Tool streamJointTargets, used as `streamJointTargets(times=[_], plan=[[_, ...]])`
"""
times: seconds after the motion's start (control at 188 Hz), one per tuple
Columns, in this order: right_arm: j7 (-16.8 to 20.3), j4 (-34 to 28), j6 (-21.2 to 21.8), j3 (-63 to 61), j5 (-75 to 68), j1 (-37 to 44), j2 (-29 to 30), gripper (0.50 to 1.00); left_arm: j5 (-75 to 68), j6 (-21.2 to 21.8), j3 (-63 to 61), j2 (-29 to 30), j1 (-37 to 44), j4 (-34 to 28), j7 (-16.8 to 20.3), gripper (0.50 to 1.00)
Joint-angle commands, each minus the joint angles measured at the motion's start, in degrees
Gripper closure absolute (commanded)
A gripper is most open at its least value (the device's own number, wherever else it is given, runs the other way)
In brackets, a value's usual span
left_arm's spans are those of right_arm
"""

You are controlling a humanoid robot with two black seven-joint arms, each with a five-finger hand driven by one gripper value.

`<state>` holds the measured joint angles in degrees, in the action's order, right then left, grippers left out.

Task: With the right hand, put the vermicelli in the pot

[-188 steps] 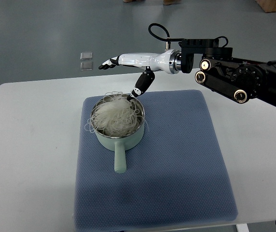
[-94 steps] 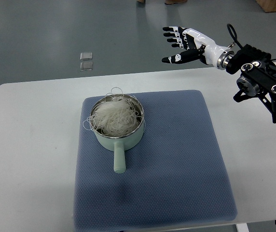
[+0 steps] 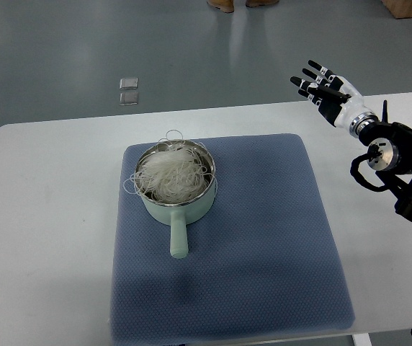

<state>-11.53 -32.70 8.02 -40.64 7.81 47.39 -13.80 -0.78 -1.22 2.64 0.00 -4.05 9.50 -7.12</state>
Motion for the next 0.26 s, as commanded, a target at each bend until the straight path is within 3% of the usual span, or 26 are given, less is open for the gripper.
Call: streamJointTargets(times=[0.0,0.25], plan=[[-0.42,0.00,0.07,-0.05,-0.42,-0.72,0.00,0.574,-0.01,-0.01,0.00,0.00,0.00,-0.01,0.00,0.500],[-0.42,0.18,0.07,0.03,-0.34,-3.18,1.14,0.572,-0.01,-0.01,0.09,0.00,-0.08,0.26,0.00,0.500]])
